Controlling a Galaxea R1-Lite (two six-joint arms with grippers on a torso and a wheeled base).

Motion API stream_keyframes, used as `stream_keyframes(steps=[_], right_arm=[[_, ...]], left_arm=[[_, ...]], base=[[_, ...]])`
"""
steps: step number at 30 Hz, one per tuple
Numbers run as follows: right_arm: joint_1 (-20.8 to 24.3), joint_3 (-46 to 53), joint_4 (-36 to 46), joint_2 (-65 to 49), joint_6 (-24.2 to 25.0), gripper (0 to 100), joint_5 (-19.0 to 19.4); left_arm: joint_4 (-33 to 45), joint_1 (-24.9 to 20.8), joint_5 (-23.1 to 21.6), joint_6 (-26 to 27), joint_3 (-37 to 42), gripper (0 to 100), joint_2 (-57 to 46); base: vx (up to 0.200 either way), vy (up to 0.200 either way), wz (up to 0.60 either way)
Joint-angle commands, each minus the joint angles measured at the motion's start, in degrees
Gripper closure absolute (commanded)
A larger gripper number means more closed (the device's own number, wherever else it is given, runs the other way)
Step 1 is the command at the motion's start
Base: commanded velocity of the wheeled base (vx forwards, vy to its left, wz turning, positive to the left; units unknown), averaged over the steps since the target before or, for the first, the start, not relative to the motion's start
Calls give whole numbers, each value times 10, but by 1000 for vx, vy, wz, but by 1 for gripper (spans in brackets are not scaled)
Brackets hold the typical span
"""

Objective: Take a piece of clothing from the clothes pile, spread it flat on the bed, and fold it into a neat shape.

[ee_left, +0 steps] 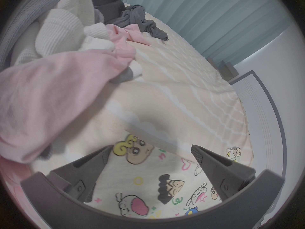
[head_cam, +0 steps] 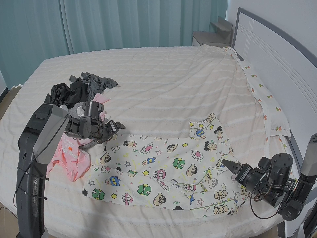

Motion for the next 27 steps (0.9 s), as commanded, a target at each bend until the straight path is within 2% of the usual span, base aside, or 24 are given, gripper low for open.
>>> stream_keyframes(steps=[1,2,3,13,14,15,17,18,19,22,24,25,26,27], right_arm=[[3,0,-7,1,0,0,-1],[4,0,-7,1,0,0,-1],[3,0,-7,1,0,0,-1],[-14,-13,-7,-2,-14,0,-1],[-43,-33,-4,-2,-55,0,5],[-48,-36,-2,-1,-62,0,6],[-95,-72,5,10,-131,0,21],[-97,-74,6,11,-133,0,22],[-124,-102,28,17,-159,0,50],[-156,-164,91,20,-167,0,89],[-164,-186,113,22,-167,0,97],[-175,-238,159,26,-170,0,115],[-175,-245,167,27,-170,0,119],[-176,-281,204,31,-176,0,141]], left_arm=[[-1,-4,0,0,0,0,1],[-1,-3,0,0,0,0,1],[-1,-4,1,0,0,100,2],[0,5,9,1,4,100,0],[-1,7,18,-1,4,100,-7],[-1,7,19,-2,4,100,-8],[-1,11,32,-2,4,100,-17],[-1,11,33,-2,4,100,-17],[-1,14,42,-2,4,100,-24],[-1,14,55,-3,6,100,-34],[-1,14,60,-3,8,100,-38],[-1,13,68,-2,9,100,-45],[-1,13,68,-2,8,100,-45],[-5,12,72,-2,8,100,-48]], base=[[0,0,0],[0,0,0],[0,0,0],[0,0,0],[0,0,0],[0,0,0],[0,0,0],[0,0,0],[0,0,0],[0,0,0],[0,0,0],[0,0,0],[0,0,0],[0,0,0]])
